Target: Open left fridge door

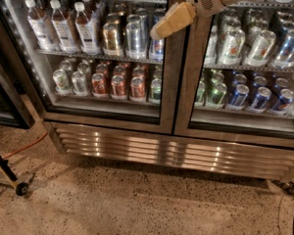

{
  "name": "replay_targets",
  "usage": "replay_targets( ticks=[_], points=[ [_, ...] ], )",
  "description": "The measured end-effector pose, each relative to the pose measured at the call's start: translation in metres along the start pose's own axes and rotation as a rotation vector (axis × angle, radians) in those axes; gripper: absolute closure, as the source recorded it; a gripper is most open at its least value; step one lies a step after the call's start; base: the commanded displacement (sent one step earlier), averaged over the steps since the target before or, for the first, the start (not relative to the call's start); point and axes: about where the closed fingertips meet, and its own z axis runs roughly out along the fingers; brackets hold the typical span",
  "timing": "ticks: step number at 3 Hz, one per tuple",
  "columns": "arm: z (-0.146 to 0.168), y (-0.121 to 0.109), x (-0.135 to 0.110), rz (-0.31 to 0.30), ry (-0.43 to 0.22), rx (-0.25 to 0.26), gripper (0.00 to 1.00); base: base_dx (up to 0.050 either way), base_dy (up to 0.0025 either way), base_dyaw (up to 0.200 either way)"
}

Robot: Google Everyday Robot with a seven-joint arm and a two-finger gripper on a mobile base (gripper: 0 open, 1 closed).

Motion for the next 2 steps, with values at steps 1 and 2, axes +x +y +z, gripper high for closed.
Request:
replay_targets(
  ticks=[1,2],
  points=[
    [0.0011,-0.0013,-0.0010,0.002,-0.016,-0.017,0.00,0.000,0.00000,0.000],
    [0.0002,-0.0011,-0.0005,0.002,-0.016,-0.017,0.00,0.000,0.00000,0.000]
  ],
)
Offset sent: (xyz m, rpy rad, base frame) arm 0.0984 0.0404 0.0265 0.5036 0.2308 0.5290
